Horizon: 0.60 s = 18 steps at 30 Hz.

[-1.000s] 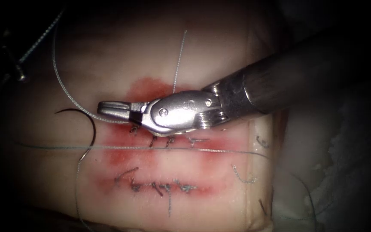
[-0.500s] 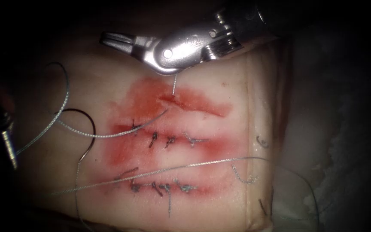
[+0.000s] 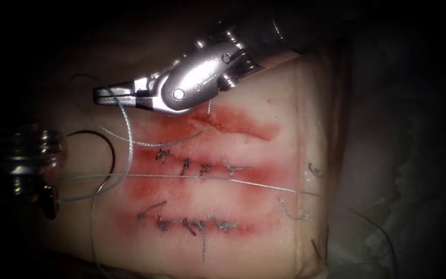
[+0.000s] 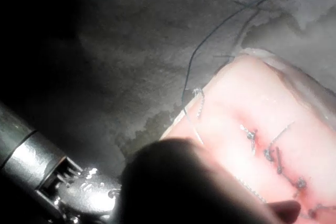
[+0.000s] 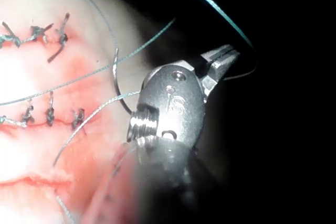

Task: Wound Closure

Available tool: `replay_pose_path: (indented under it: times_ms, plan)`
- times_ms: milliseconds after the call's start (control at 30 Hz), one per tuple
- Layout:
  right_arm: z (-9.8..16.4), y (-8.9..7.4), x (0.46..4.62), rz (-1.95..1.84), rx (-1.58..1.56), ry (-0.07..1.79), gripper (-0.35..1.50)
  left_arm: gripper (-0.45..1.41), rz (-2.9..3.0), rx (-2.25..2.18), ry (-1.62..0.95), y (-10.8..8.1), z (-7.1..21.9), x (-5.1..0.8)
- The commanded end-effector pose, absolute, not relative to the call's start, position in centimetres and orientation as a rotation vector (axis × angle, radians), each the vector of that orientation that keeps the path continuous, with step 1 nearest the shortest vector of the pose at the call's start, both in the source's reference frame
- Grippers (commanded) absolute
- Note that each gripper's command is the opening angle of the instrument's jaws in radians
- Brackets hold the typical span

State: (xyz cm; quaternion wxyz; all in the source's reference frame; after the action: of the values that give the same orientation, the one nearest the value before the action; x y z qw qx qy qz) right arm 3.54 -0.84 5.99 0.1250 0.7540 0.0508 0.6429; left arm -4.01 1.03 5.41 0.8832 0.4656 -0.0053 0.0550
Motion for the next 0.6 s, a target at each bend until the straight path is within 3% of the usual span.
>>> replay_pose_path:
  times_ms: [33,267,433,533,600]
  plan:
    - [6.0,-0.8,3.56,1.874,2.199,0.153,-0.35,-0.45,0.127,0.965,-0.019,1.0,5.4,-4.1]
    - [6.1,-0.7,3.29,1.89,2.2,0.163,-0.33,-0.45,0.013,1.105,-0.223,1.3,4.8,-4.14]
    - [6.3,-0.5,2.93,2.002,2.173,0.267,-0.35,-0.45,-0.185,1.354,-0.676,1.9,4.5,-4.21]
    - [6.3,-0.5,2.81,2.026,2.171,0.28,-0.35,-0.45,-0.331,1.442,-0.801,2.1,4.6,-4.16]
    - [6.3,-0.5,2.76,2.039,2.172,0.284,-0.3,-0.23,-0.394,1.433,-0.857,2.1,4.9,-4.07]
